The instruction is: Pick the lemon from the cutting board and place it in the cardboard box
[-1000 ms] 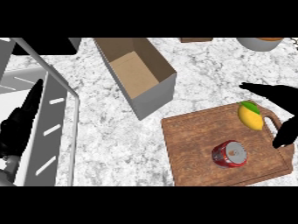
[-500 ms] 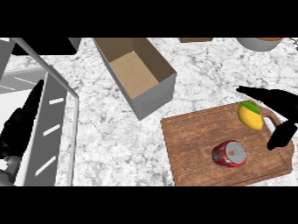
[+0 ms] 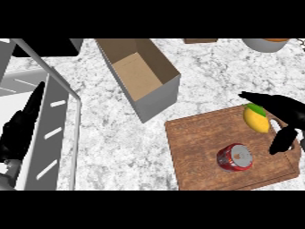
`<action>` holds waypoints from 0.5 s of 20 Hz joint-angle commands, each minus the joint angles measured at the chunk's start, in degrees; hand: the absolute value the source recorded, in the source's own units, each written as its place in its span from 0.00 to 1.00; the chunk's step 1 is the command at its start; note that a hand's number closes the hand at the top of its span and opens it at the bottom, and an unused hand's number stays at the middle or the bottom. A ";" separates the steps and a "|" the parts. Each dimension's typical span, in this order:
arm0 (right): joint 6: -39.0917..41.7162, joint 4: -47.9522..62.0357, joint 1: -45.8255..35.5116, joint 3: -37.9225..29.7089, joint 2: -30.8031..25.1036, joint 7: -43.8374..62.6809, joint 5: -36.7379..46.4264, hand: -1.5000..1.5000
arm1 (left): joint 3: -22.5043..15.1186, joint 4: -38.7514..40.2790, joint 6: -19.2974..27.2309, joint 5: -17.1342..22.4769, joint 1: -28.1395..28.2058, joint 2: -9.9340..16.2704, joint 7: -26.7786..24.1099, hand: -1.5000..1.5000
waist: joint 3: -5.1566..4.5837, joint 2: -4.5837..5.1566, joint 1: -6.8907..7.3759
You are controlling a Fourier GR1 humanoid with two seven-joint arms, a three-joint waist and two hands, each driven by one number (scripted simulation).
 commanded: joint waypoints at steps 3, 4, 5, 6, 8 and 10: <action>-0.41 2.76 -0.41 1.29 2.28 -0.11 3.55 0.00 | -0.32 3.55 0.23 0.40 0.77 -4.77 -1.04 0.50 | -1.38 0.51 0.10; -1.14 2.39 1.16 1.66 3.12 -0.82 3.77 0.00 | 0.14 -0.54 0.36 0.75 4.07 -2.53 -0.76 0.50 | -1.35 0.32 0.50; 1.92 3.73 -2.39 0.55 2.71 -0.58 2.94 0.00 | -1.51 0.90 1.91 -0.94 2.70 -4.39 0.26 0.50 | -1.36 0.42 0.49; 1.67 2.58 -1.36 0.24 4.69 1.34 2.44 1.00 | -0.92 -2.62 0.64 0.05 3.71 -2.59 1.12 0.50 | -1.35 0.27 0.50; 0.98 5.06 -1.92 -0.85 3.85 -2.48 2.86 1.00 | -1.10 -0.33 1.40 -0.80 2.51 -4.03 0.96 0.50 | -1.35 0.37 0.31; -3.83 4.55 -3.01 -1.39 2.44 -4.41 5.69 1.00 | -2.14 -0.80 1.95 -1.48 2.84 -4.26 0.56 0.50 | -1.34 0.35 0.34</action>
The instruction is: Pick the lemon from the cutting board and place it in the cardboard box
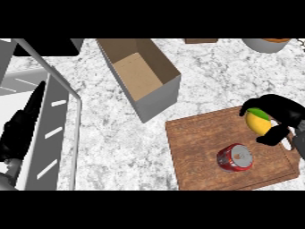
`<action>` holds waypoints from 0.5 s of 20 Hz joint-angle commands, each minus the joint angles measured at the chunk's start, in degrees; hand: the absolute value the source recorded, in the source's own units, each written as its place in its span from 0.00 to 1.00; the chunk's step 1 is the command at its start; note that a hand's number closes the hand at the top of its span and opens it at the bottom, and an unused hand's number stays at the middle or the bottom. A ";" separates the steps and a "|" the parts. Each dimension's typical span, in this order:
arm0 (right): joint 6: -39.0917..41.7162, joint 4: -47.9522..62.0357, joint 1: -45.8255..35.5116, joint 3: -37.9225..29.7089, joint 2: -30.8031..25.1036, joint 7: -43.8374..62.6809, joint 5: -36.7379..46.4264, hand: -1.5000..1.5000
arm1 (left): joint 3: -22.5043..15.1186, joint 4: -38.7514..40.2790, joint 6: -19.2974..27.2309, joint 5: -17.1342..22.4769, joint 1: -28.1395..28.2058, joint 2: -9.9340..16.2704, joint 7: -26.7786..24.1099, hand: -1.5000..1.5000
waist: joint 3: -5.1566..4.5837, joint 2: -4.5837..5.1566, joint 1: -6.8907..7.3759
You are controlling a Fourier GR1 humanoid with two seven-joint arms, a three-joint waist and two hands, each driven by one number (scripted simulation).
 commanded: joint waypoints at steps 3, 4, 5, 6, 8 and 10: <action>-9.86 0.92 -0.32 -1.83 0.51 -2.34 4.85 1.00 | -1.19 2.07 1.51 -0.90 3.68 -4.58 -1.80 0.50 | -1.15 0.44 0.01; -10.02 -0.67 -0.22 -1.90 0.75 -2.01 4.87 1.00 | -2.17 1.49 2.79 -1.32 2.52 -5.87 -0.38 0.50 | -1.15 0.38 -0.27; -13.55 1.95 1.18 -1.37 1.55 -4.30 6.55 1.00 | -1.85 1.50 1.34 -0.67 2.86 -4.83 -1.11 0.50 | -1.13 0.48 0.00; -12.29 1.36 -0.07 -2.92 -0.22 -5.20 5.57 1.00 | -2.64 1.02 3.21 -1.63 2.82 -5.71 -0.62 0.50 | -1.14 0.42 -0.09; -11.99 2.15 -3.10 -4.14 2.56 0.38 5.73 1.00 | -0.92 3.07 1.46 0.20 1.65 -4.48 -1.07 0.50 | -1.17 0.47 0.05; -15.19 -2.56 0.14 -3.01 7.40 13.36 8.21 1.00 | -2.53 1.32 2.96 -0.20 3.34 -4.59 -0.97 0.50 | -1.25 0.06 -0.70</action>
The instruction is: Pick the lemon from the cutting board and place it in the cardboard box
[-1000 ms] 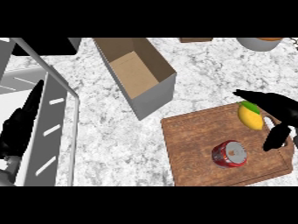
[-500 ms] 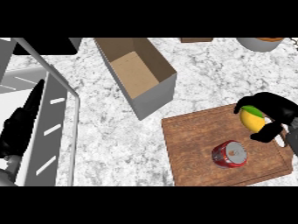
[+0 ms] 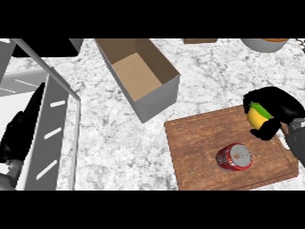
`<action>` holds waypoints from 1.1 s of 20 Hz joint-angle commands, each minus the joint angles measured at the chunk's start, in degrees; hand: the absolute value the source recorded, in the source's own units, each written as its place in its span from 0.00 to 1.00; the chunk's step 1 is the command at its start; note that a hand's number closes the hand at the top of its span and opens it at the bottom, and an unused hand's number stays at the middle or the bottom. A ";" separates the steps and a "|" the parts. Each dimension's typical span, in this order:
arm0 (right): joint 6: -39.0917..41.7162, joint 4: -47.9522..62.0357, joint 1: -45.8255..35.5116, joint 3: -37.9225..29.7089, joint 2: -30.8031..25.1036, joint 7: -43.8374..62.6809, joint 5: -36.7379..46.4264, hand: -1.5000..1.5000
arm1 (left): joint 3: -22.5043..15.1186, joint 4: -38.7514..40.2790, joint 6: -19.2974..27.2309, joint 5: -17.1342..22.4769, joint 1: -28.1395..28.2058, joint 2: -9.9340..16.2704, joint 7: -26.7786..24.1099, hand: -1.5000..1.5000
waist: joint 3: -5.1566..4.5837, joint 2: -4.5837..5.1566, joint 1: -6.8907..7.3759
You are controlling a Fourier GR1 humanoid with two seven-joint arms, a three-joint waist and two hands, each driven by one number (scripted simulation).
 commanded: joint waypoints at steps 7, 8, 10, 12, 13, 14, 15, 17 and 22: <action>-5.50 -9.49 -0.17 -0.86 10.05 32.66 8.56 1.00 | -0.74 2.97 1.00 0.59 -0.48 -3.27 0.41 0.50 | -1.38 0.30 -0.96; -8.39 -9.56 1.60 -0.24 10.37 32.63 10.47 1.00 | -1.32 1.72 1.35 1.04 3.14 -4.13 -2.08 0.50 | -1.37 0.30 -0.45; -6.10 -16.24 2.04 0.24 9.05 36.25 11.72 1.00 | -1.49 3.85 1.90 0.97 1.82 -4.77 -1.81 0.50 | -1.42 0.17 -1.38; -5.22 -18.57 1.29 0.56 9.99 38.69 13.01 1.00 | -2.03 1.90 2.67 0.45 1.59 -5.14 -1.26 0.50 | -1.36 0.26 -0.77; -4.12 -22.34 2.07 -0.23 10.25 40.92 12.09 1.00 | -2.68 -0.11 3.36 0.52 3.59 -4.52 -0.79 0.50 | -1.36 0.05 -0.83; -2.81 -27.59 5.13 0.08 9.96 40.48 10.41 1.00 | -1.60 1.84 1.98 1.86 4.94 -3.82 -2.87 0.50 | -1.40 -0.07 -1.36; -1.71 -27.23 2.69 -3.49 7.67 35.86 6.74 1.00 | -1.25 0.82 1.93 1.83 3.37 -2.89 -1.12 0.50 | -1.34 0.14 -0.84; -4.78 -28.48 -1.72 -3.49 14.23 37.06 4.85 1.00 | -1.61 0.39 2.20 1.68 2.47 -2.16 -0.72 0.50 | -1.32 0.21 -0.15; -4.99 -36.69 -2.85 -6.69 15.58 32.36 -2.57 1.00 | -2.01 -0.88 1.32 2.58 3.83 -1.36 -1.27 0.50 | -1.29 0.20 0.00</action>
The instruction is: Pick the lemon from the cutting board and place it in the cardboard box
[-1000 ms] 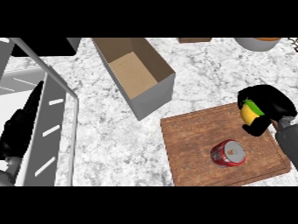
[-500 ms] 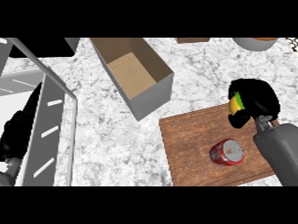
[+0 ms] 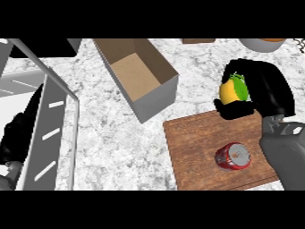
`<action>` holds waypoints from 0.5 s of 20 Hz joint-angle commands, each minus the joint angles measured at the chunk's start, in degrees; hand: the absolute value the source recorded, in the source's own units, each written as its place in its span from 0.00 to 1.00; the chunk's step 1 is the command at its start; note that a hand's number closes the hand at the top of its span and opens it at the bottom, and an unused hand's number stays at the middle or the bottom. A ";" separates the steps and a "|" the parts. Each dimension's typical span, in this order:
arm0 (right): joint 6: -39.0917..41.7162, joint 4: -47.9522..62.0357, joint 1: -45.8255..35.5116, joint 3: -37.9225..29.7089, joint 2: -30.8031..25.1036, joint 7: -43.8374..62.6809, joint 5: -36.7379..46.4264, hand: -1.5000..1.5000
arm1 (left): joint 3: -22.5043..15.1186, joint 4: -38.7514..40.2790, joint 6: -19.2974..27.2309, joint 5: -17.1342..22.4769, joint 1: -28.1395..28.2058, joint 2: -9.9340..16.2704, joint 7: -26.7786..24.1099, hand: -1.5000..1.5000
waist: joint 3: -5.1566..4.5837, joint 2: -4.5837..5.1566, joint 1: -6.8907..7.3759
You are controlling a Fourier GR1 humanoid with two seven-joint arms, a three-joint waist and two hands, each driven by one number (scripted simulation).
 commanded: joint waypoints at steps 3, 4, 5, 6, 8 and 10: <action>0.45 -5.74 -6.18 -0.51 5.08 0.38 -4.03 1.00 | -2.07 0.20 1.13 -1.33 2.54 -3.71 -0.68 0.50 | -1.00 0.38 0.81; 1.41 -5.35 -7.17 -1.51 5.14 0.04 -5.63 1.00 | -0.76 0.18 -0.64 0.53 4.00 -3.07 -2.38 0.50 | -1.02 0.40 1.08; -0.25 -4.27 -9.48 0.00 7.89 1.25 -4.33 1.00 | -1.65 0.35 -0.49 0.25 3.63 -3.78 -2.29 0.50 | -1.03 0.47 1.40; 1.45 -2.44 -10.94 -1.29 6.91 -0.32 -5.86 1.00 | -1.21 1.55 0.48 -0.93 2.59 -3.22 -0.98 0.50 | -1.01 0.55 1.21; 2.64 -3.94 -13.77 -0.49 8.87 3.82 -5.08 1.00 | -0.54 1.34 -0.52 -0.09 1.55 -3.53 -0.75 0.50 | -1.03 0.45 0.93; 3.26 -0.20 -18.68 -1.15 9.93 5.66 -4.59 1.00 | -0.88 1.70 -0.14 -0.04 2.81 -4.06 -1.74 0.50 | -1.05 0.50 1.31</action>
